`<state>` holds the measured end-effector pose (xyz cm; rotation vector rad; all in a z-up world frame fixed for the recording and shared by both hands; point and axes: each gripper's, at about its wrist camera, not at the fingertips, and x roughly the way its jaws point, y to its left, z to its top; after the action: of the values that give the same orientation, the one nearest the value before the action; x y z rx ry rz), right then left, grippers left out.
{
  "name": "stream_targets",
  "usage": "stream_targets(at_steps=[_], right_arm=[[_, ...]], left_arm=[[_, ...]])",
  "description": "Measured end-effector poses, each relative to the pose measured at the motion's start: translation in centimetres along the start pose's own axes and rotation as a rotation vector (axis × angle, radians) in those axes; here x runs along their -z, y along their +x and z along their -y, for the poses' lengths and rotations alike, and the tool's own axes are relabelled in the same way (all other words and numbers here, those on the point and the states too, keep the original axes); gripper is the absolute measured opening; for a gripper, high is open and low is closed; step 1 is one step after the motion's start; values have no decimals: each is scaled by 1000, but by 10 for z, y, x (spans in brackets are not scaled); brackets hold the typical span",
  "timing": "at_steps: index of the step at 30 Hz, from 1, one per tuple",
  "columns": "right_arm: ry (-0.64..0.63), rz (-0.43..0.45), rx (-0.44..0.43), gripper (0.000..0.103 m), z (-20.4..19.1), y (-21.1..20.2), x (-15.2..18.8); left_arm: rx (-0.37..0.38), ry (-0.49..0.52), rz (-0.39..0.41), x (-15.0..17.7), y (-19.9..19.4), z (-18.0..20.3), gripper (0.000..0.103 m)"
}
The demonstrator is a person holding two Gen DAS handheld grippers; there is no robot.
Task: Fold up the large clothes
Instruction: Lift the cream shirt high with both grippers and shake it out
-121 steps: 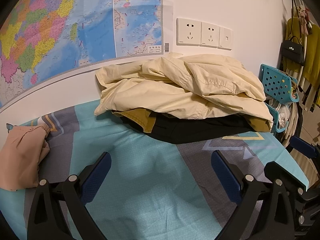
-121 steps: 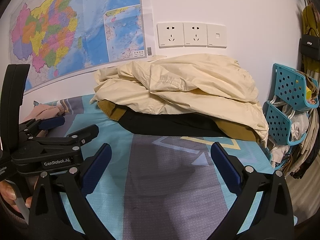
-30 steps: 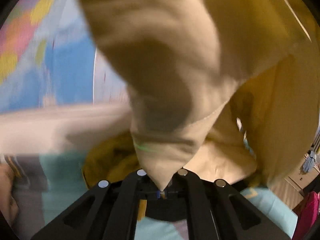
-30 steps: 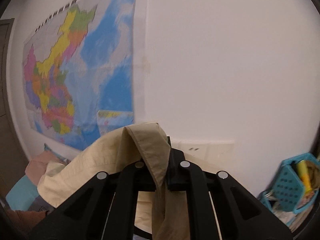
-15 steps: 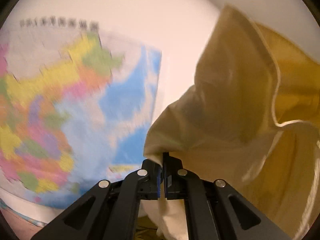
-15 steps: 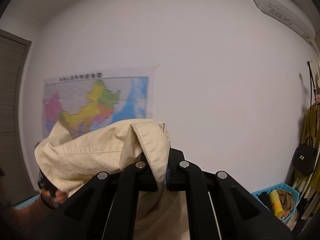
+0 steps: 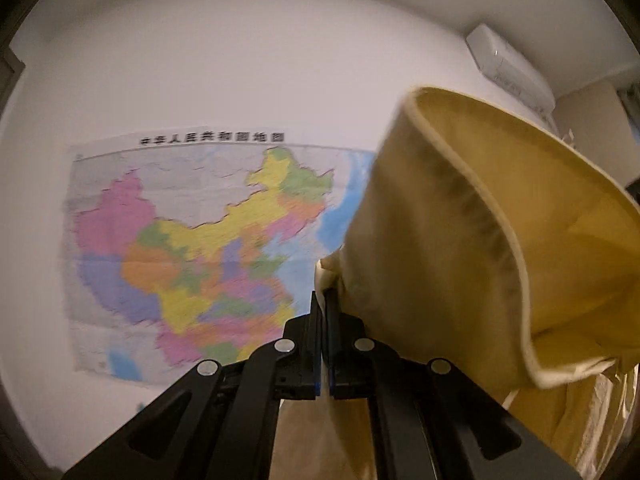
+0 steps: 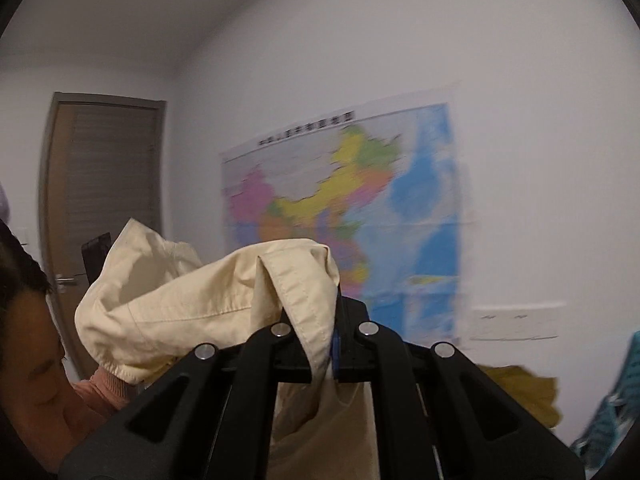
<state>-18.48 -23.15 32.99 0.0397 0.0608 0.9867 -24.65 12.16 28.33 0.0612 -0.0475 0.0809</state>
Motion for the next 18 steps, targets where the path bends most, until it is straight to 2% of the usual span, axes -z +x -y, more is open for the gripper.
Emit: stream_targets(at_steps=[3, 7, 11, 13, 15, 18], right_arm=[[-1, -3, -60, 5, -24, 6, 3], [-33, 36, -129, 4, -58, -10, -4], [-14, 79, -173, 4, -67, -12, -22], [19, 83, -174, 4, -54, -5, -24], [102, 64, -172, 5, -26, 11, -20], [282, -47, -94, 5, 43, 70, 9]], left_arm=[[-37, -32, -25, 9, -22, -15, 1], [-69, -104, -7, 6, -70, -42, 1], [-115, -88, 23, -12, -78, -48, 1], [-111, -66, 27, -20, -72, -46, 1], [-149, -41, -6, -23, -46, -42, 1], [-195, -7, -144, -9, 33, -39, 1]])
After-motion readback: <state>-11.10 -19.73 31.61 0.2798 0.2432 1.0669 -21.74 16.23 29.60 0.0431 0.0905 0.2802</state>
